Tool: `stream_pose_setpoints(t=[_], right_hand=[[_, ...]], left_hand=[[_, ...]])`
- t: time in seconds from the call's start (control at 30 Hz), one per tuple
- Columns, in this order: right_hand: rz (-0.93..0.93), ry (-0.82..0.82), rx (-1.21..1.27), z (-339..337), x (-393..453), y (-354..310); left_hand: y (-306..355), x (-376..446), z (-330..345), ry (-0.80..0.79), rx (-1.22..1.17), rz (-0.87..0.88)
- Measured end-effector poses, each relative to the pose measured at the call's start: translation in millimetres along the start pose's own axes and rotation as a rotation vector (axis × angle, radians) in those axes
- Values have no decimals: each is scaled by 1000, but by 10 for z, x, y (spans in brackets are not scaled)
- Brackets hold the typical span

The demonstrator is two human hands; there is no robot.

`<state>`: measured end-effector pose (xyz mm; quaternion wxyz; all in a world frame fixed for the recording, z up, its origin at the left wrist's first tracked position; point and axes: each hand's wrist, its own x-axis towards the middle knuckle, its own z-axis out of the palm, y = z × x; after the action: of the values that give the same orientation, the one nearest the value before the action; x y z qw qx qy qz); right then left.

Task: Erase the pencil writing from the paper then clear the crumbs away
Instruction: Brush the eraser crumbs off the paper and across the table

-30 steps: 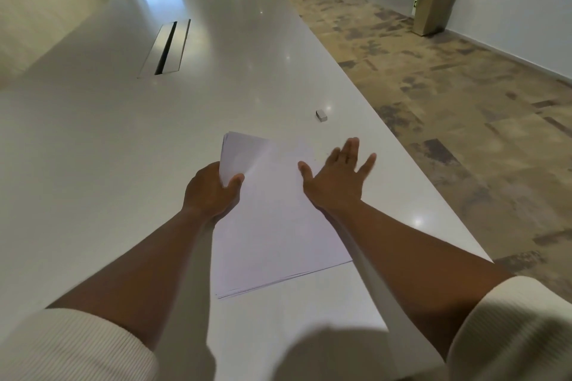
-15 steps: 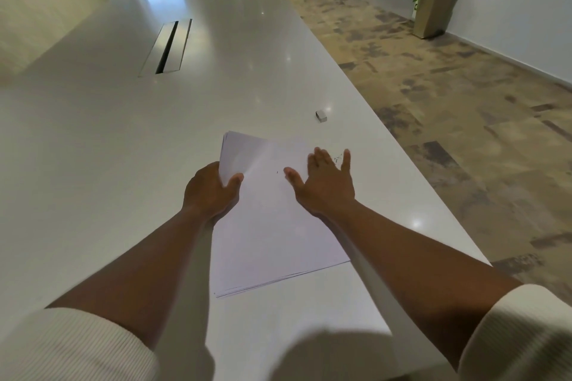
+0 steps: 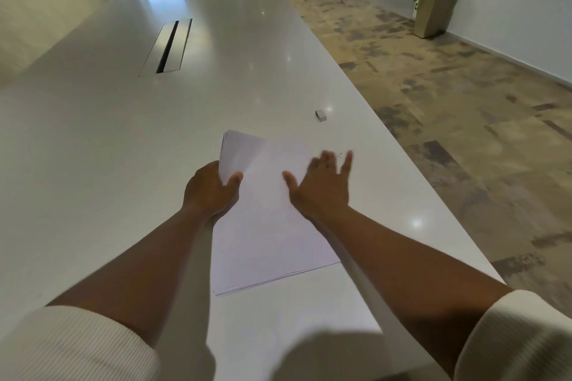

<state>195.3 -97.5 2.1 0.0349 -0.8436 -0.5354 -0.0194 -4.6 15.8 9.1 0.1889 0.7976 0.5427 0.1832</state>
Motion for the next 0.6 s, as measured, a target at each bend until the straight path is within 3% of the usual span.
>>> stream_pose_setpoints(t=[0.03, 0.1, 0.23, 0.33, 0.4, 0.53, 0.6], right_hand=[[74, -2, -3, -23, 16, 29], [37, 35, 64, -20, 32, 34], [-318, 6, 242, 30, -34, -118], [-542, -92, 213, 75, -75, -165], [-462, -82, 155, 83, -33, -112], [-41, -29, 80, 33, 94, 106], [-21, 12, 144, 24, 121, 190]], left_hand=[[-6, 0, 8, 1, -1, 0], [-12, 6, 13, 7, -3, 3], [-25, 13, 33, 17, 7, 13], [-9, 0, 22, 17, -6, 20], [-4, 2, 17, 8, -8, 6], [-15, 8, 2, -14, -7, -3], [-17, 7, 5, -7, -5, -6]])
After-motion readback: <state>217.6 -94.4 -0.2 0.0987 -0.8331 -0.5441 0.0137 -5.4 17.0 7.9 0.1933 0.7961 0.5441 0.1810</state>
